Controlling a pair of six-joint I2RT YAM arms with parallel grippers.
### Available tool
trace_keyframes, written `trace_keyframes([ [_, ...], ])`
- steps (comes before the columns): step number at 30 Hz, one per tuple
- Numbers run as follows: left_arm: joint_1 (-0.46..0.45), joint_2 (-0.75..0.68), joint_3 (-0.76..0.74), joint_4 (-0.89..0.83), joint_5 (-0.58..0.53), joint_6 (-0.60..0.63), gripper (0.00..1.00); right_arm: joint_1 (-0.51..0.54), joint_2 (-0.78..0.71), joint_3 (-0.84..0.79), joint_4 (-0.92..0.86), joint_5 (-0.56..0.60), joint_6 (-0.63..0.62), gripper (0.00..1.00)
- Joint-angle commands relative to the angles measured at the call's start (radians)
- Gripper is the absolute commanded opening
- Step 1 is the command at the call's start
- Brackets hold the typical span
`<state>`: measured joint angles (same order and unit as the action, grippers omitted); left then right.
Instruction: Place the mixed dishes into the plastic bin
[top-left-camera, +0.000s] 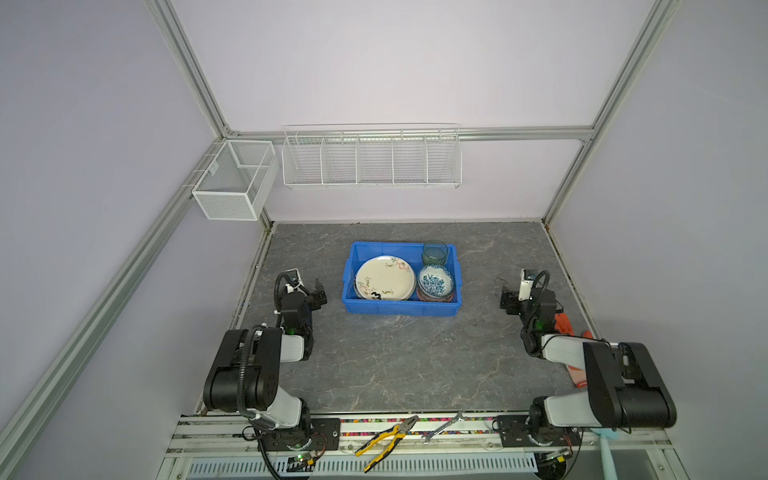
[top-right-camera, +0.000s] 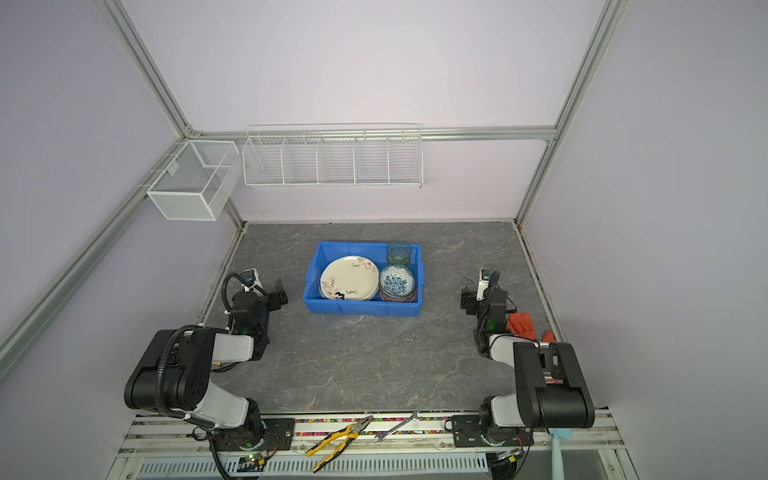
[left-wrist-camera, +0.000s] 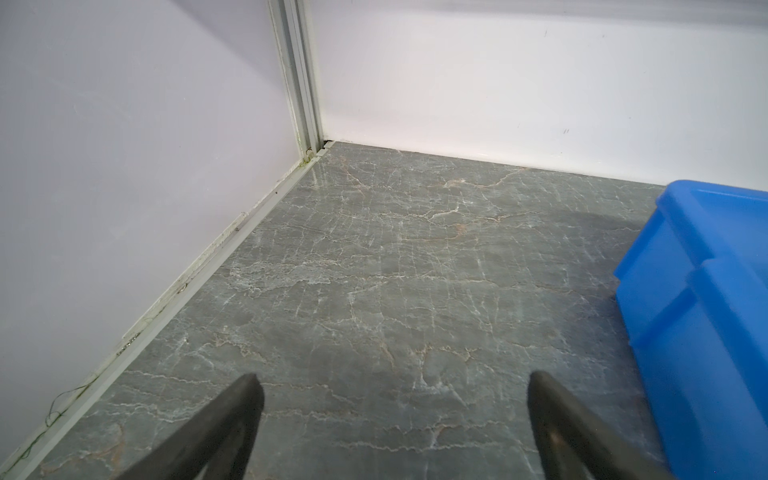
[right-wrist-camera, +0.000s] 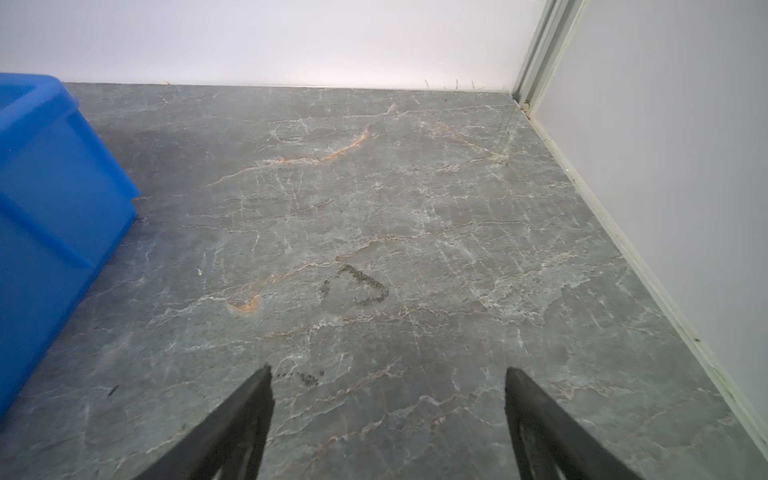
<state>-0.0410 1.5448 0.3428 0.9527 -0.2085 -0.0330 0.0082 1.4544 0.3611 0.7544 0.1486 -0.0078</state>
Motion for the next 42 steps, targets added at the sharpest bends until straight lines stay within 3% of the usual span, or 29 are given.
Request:
trace_keyframes([
  [1,0.003,0.004,0.032,-0.021,0.015,0.004,0.99,0.001,0.071,0.015,0.123,-0.046,-0.031,0.88],
  [42,0.003,0.006,0.055,-0.06,0.05,0.024,0.99,-0.008,0.078,0.019,0.122,-0.096,-0.039,0.88],
])
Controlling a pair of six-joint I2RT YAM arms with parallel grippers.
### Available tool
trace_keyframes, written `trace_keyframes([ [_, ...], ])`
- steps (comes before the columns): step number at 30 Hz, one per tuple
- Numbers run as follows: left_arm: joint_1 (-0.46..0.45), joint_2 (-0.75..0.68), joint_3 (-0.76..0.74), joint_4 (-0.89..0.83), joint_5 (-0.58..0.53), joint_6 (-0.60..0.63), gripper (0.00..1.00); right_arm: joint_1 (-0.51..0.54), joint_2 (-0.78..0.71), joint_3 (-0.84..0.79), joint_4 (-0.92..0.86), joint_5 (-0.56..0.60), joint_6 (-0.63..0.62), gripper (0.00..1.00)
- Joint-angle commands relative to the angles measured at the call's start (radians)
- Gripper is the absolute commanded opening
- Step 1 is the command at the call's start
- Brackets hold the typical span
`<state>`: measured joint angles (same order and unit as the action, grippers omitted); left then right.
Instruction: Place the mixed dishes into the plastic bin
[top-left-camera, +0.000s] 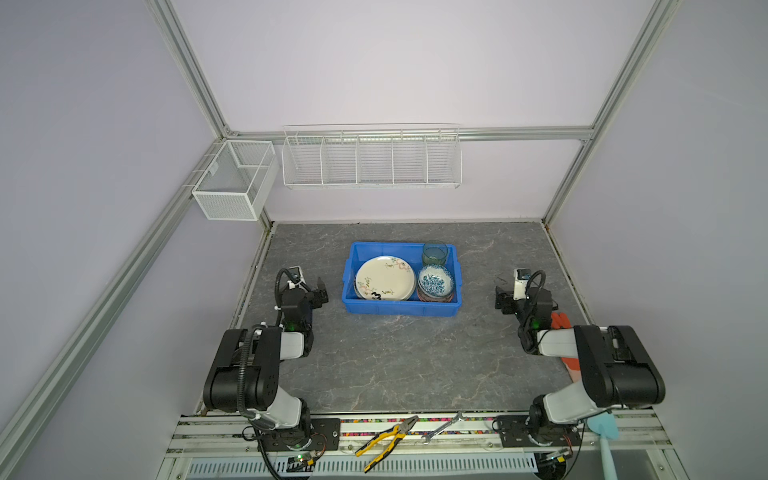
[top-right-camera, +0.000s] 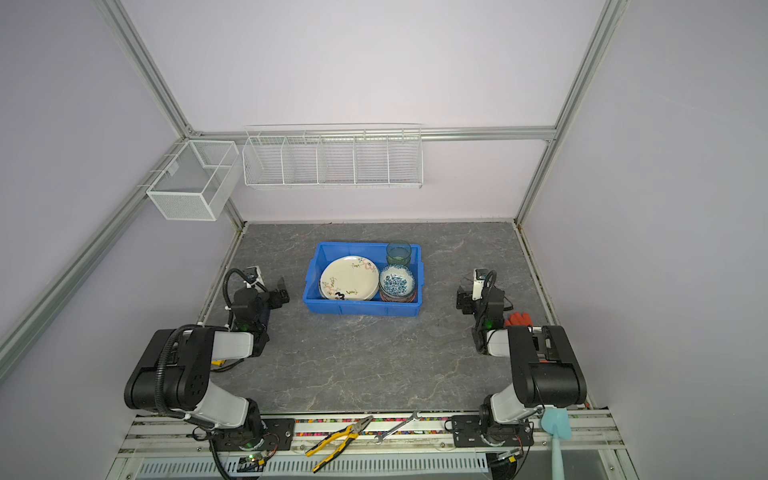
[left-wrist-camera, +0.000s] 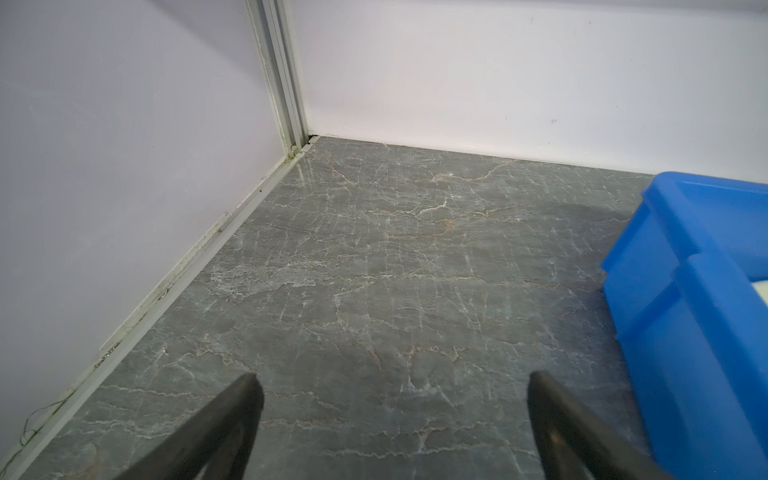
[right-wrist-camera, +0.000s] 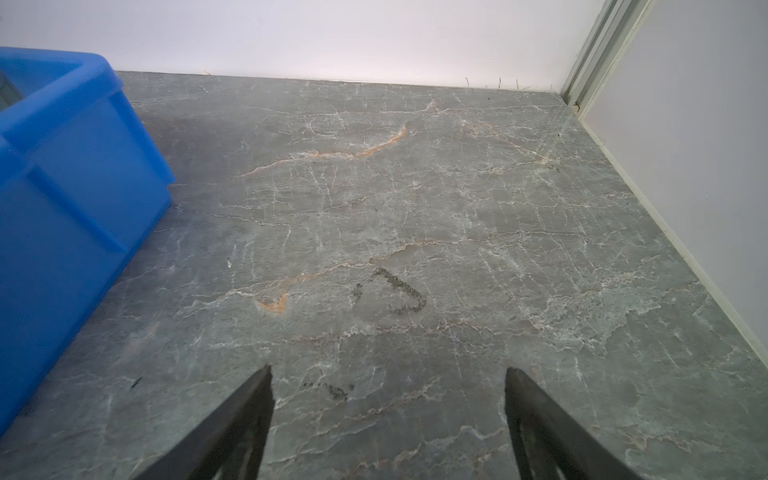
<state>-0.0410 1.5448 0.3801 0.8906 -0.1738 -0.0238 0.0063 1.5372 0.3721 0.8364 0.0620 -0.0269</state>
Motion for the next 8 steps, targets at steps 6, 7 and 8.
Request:
trace_keyframes([
  [6,0.002,0.005,0.018,0.003,0.015,0.014,0.99,-0.024,-0.004,0.014,0.032,-0.04,-0.008,0.88],
  [7,0.003,0.005,0.018,0.003,0.014,0.015,0.99,-0.025,-0.005,0.013,0.033,-0.04,-0.008,0.88],
  [8,0.002,0.005,0.019,0.002,0.015,0.015,0.99,-0.022,-0.005,0.014,0.033,-0.038,-0.01,0.88],
])
